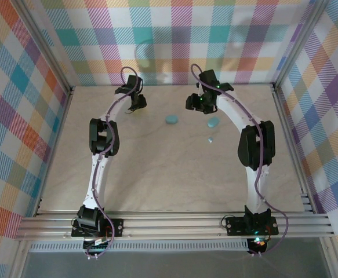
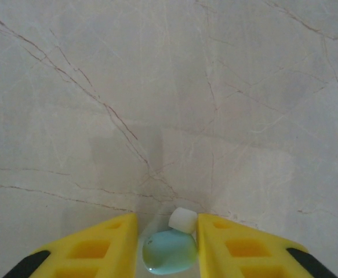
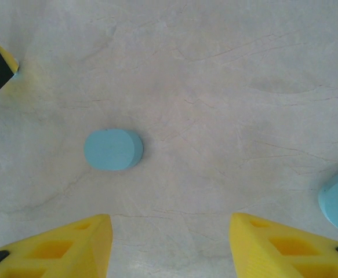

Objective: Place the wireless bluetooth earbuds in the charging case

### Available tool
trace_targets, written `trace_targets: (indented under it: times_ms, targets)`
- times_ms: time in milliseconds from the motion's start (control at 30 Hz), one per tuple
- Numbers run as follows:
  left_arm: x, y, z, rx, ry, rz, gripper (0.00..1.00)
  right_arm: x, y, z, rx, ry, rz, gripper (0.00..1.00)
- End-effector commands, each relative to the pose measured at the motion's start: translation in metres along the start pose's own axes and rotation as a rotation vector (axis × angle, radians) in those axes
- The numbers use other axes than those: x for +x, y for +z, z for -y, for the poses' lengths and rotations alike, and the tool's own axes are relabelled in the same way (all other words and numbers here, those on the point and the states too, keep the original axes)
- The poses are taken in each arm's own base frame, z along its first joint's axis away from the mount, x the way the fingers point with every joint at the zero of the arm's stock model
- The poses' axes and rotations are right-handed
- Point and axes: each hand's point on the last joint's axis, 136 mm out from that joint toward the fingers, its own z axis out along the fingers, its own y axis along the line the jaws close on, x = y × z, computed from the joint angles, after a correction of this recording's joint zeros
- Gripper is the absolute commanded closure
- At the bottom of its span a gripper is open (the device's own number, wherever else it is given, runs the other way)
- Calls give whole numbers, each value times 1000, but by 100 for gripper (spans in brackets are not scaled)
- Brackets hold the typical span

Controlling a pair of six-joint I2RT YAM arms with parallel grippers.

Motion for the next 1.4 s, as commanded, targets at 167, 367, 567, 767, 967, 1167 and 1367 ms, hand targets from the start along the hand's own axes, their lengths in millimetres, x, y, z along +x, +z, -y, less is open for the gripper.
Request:
trace_targets:
  times_ms: [167, 367, 567, 767, 967, 1167, 1367]
  targets:
    - [24, -5, -3, -20, 50, -65, 76, -5, -24, 0, -6, -16, 45, 44]
    - [36, -17, -2, -9, 62, -78, 78, -3, -27, 15, 14, 30, 39, 43]
    - [53, -40, 0, 16, 69, -90, 78, 5, -27, 44, 61, 97, 4, 41]
    - [85, -71, 8, 64, 79, -112, 78, 12, -15, 81, 93, 127, -59, 39]
    - [141, -95, 14, 99, 98, -161, 75, 21, 7, 105, 152, 78, -186, 31]
    - [179, -115, 21, 111, 141, -189, 60, 13, 17, 120, 158, 58, -194, 29]
    - [171, -135, 27, 130, 180, -155, 41, -14, 20, 125, 142, -52, -172, 28]
